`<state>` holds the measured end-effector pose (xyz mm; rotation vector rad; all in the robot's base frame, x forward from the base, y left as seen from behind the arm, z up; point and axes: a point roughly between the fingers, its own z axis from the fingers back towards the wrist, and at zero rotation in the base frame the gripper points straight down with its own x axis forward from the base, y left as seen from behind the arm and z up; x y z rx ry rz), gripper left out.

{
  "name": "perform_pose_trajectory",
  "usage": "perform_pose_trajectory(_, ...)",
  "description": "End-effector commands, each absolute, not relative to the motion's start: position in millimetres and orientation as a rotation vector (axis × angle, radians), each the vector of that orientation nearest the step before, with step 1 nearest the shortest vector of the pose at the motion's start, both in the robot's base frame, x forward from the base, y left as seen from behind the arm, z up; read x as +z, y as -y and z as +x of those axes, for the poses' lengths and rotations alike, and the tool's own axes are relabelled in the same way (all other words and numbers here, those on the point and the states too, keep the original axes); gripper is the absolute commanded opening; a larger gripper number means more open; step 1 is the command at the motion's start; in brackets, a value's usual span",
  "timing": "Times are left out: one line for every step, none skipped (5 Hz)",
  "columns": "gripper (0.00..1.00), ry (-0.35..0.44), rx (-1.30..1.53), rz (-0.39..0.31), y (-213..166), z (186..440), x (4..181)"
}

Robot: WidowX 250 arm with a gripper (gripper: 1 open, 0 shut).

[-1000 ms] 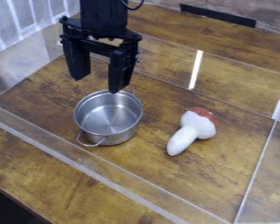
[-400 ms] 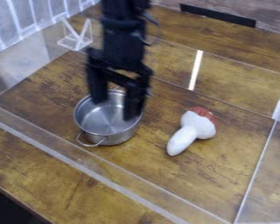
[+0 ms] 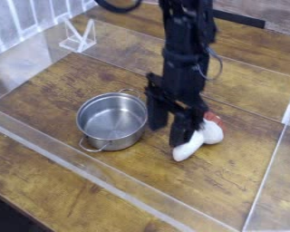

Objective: Put the mushroom in the silver pot

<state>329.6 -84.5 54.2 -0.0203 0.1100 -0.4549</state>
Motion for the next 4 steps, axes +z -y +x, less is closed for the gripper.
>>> perform_pose_trajectory(1.0, -0.03, -0.531, -0.031, 105.1, 342.2, 58.1)
perform_pose_trajectory(1.0, -0.019, -0.549, -0.04, 112.4, 350.5, 47.1)
perform_pose_trajectory(0.0, -0.012, -0.569, -0.051, 99.2, 357.2, 50.2)
perform_pose_trajectory(0.0, -0.006, -0.575, -0.069, 86.5, 361.5, 58.9)
